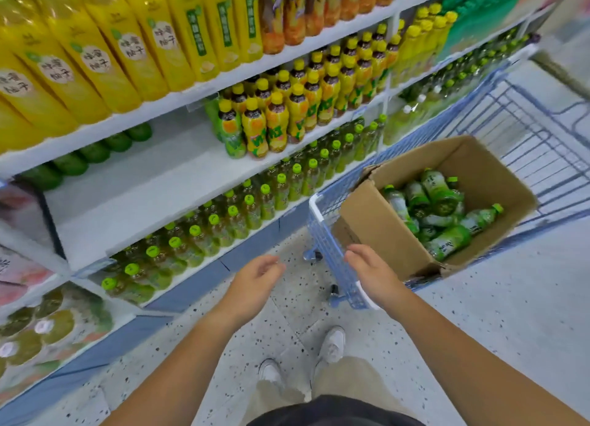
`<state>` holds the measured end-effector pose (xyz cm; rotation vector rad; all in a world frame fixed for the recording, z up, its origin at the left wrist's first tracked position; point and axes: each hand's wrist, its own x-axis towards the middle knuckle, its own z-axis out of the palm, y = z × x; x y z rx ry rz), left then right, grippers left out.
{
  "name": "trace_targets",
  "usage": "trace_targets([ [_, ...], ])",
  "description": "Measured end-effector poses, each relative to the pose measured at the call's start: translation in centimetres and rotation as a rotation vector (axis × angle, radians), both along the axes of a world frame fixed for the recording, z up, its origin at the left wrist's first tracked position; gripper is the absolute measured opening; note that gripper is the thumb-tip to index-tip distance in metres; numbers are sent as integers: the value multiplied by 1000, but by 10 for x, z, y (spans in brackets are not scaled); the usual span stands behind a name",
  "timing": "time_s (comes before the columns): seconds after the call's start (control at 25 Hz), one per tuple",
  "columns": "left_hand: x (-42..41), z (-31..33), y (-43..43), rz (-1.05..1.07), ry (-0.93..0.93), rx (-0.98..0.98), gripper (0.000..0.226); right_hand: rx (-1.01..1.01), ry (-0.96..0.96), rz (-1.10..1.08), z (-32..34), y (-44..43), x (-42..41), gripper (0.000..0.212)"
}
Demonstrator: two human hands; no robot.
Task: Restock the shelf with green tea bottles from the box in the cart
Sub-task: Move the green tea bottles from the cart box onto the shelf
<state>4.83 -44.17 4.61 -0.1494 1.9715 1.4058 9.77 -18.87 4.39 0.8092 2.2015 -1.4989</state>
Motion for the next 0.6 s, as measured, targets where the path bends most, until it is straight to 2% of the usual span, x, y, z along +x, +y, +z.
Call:
trace_targets([
  [0.36,-17,9,162,-144,6,75,45,25,27,-188,21,143,14,50],
  [0.6,-46,5,304,-101,-5,102,69,-14,8,-162,3,276,-15,50],
])
